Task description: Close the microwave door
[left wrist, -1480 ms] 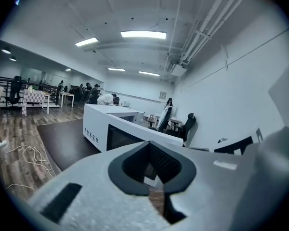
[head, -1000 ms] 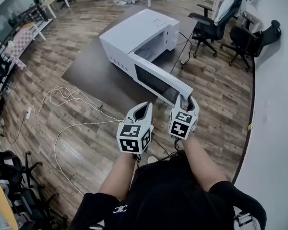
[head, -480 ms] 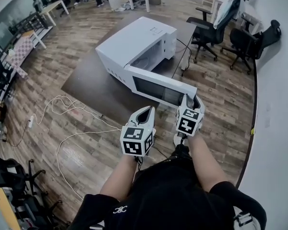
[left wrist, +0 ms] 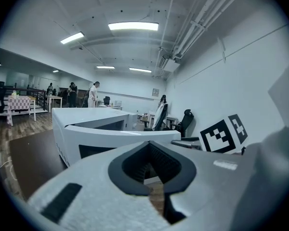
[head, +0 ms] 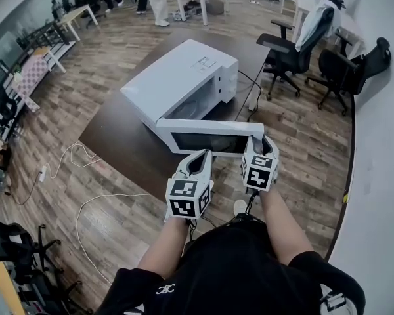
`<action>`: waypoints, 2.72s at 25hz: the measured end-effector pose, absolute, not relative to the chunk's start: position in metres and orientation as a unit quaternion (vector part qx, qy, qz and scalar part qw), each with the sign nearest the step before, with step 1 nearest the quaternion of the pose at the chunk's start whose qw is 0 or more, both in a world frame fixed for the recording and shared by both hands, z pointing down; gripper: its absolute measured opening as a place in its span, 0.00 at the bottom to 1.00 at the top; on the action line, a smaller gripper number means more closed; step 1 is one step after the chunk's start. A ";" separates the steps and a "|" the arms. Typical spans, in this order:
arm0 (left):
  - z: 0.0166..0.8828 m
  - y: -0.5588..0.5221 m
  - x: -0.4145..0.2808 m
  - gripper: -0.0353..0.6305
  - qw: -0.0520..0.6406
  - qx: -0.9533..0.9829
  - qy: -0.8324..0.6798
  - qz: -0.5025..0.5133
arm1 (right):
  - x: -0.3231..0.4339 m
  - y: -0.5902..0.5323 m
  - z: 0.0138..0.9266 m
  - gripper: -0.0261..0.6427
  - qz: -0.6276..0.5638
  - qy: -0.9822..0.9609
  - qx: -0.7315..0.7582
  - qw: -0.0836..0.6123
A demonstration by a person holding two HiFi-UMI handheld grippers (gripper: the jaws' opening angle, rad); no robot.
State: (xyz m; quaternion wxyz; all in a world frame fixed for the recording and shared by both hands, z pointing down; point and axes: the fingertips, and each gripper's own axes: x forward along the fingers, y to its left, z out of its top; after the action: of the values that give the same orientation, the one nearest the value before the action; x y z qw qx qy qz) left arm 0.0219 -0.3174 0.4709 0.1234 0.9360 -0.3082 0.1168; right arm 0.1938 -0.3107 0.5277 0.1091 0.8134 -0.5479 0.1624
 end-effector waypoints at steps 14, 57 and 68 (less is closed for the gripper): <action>0.470 -0.397 0.076 0.06 0.131 0.911 -0.375 0.112 | 0.248 -0.422 0.528 0.25 0.156 -0.620 0.756 0.138; 0.476 -0.457 0.082 0.06 0.148 0.843 -0.508 0.095 | 0.240 -0.596 0.524 0.16 0.102 -0.702 0.681 0.184; 0.476 -0.455 0.078 0.06 0.145 0.841 -0.513 0.095 | 0.216 -0.553 0.493 0.05 0.066 -0.758 0.633 0.141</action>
State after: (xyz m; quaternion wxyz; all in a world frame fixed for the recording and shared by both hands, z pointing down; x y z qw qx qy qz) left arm 0.0785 -0.4545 0.4756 0.1455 0.8409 -0.5125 0.0952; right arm 0.2163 -0.5529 0.4932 0.1407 0.6335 -0.7580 0.0658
